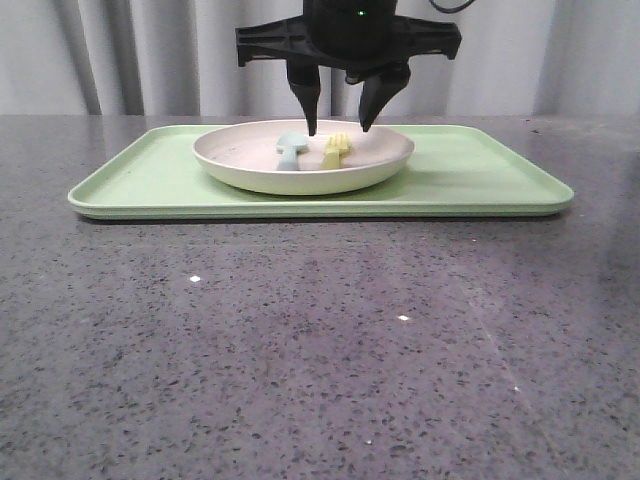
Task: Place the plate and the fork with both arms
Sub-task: 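Move the right gripper above the yellow fork on the plate, then lower the right gripper and close it on the yellow fork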
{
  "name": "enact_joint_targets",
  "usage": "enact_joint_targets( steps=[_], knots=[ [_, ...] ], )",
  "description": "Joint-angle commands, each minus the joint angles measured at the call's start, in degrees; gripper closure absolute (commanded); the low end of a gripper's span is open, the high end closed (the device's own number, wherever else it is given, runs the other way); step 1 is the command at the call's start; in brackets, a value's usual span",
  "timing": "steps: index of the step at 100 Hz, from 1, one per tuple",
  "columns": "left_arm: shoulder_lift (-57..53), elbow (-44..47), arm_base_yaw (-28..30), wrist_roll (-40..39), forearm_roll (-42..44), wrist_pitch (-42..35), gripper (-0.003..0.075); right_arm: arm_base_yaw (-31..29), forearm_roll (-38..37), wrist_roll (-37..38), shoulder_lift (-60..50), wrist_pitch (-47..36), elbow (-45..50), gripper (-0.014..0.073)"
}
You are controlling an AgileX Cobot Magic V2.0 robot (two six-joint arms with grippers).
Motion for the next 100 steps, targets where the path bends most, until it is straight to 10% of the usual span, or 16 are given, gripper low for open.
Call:
enact_joint_targets(
  steps=[1, 100],
  knots=[
    [0.2, -1.5, 0.1, -0.6, 0.1, -3.9, 0.0300, -0.8, -2.9, 0.5, -3.3, -2.4, -2.0, 0.0213],
    [0.2, -1.5, 0.1, -0.6, 0.1, -3.9, 0.0300, -1.3, -0.7, 3.0, 0.1, -3.0, -1.9, 0.0213]
  ],
)
